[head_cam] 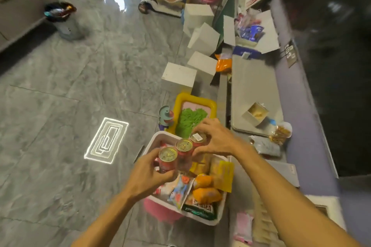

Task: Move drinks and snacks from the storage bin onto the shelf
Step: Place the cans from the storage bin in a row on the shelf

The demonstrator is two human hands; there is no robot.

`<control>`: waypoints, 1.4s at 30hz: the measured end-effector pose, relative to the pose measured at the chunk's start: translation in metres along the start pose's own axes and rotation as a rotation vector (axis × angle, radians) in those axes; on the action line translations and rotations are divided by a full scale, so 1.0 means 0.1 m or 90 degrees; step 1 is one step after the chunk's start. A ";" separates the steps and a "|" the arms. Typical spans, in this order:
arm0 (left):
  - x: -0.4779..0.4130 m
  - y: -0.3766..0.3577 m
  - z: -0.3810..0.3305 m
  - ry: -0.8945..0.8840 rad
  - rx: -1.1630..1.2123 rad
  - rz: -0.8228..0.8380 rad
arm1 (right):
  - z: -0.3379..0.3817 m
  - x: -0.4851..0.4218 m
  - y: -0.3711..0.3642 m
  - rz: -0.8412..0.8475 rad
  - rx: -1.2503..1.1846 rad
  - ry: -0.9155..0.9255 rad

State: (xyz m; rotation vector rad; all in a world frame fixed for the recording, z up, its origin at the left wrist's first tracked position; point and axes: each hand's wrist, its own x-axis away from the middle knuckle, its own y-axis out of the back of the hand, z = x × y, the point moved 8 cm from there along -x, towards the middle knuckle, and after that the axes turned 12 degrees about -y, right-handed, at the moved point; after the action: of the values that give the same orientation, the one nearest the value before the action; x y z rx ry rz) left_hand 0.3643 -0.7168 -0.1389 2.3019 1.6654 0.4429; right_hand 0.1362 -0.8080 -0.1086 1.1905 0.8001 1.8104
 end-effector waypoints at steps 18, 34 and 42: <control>0.02 1.33 -4.66 -0.483 -0.014 0.210 | 1.37 3.89 3.38 -0.519 -0.032 -0.345; 3.44 -1.31 -5.90 -0.723 0.048 0.581 | 1.71 8.70 1.31 -0.666 -0.065 -0.831; 6.00 -2.13 -5.68 -0.767 0.111 0.774 | 2.61 10.83 -0.38 -0.678 -0.096 -1.035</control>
State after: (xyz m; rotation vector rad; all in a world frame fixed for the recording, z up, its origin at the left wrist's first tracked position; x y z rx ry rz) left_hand 0.1316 -0.0610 0.3547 2.4970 -0.2977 -0.8023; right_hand 0.1426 0.1799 0.4072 1.2673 0.1422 -0.1829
